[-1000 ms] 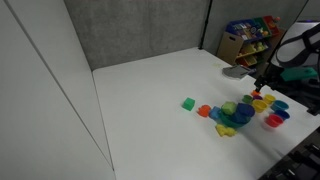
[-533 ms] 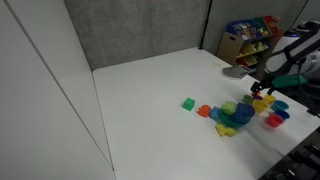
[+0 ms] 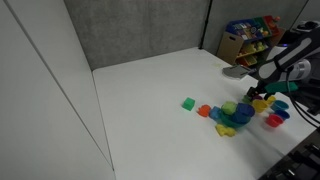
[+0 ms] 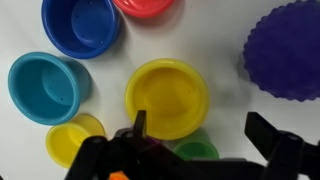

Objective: Pick up the blue bowl and put it in the bigger yellow bowl

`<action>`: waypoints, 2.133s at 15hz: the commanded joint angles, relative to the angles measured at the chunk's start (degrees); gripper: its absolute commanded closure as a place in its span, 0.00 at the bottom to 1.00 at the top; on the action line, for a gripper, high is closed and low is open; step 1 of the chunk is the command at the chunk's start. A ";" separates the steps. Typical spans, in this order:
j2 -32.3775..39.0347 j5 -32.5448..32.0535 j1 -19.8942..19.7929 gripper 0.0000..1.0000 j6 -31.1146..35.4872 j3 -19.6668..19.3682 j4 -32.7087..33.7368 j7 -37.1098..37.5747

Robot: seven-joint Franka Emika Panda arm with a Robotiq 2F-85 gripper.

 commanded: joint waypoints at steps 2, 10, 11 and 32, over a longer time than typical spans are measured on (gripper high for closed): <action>3.17 1.47 -0.94 0.26 0.54 0.86 2.66 1.07; 3.41 0.70 -0.02 0.80 0.28 0.43 2.48 1.17; 2.82 0.45 0.28 0.89 -0.08 0.21 2.22 1.21; -2.59 -2.52 2.79 0.31 -0.10 -3.77 -1.76 1.46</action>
